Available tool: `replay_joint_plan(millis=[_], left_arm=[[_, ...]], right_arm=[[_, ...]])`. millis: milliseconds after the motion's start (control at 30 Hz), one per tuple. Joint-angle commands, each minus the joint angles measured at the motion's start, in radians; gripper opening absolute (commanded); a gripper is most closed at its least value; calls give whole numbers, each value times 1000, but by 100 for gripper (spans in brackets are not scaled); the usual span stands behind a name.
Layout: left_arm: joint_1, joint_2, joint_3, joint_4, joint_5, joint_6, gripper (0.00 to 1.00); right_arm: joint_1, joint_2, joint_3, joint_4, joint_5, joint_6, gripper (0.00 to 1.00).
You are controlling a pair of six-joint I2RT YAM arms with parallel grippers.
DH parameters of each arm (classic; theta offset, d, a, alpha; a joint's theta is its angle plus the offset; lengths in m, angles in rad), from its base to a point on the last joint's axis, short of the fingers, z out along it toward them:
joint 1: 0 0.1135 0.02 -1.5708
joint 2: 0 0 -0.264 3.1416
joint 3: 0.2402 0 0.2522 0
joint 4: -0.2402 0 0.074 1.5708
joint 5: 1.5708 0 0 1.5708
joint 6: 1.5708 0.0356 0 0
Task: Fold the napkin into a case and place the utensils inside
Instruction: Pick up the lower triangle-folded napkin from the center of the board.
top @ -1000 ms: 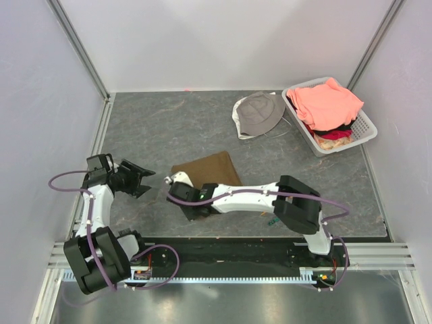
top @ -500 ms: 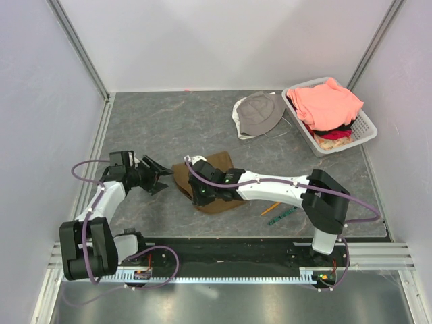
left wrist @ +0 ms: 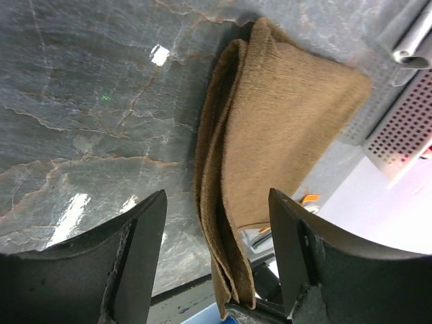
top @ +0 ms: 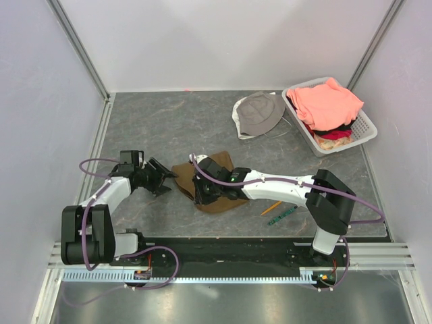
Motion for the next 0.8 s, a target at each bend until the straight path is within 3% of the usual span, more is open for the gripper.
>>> replay_joint_plan(millis=[0,300,533,767], left_arm=[[-29,46,27,54,-35,-44,69],[-95,128,60,91,-79,-66,65],[-105,165,100,114,-115,-65,51],[-131,189,160,89,-150,-34,45]], right_arm=[[-17,-55,-13,51,-27,22,0],[-49,-90,-29,73,-59,34,0],[-54,-109,-79,112,-96,54,0],[-55,-159,-168,172,-139,86,0]])
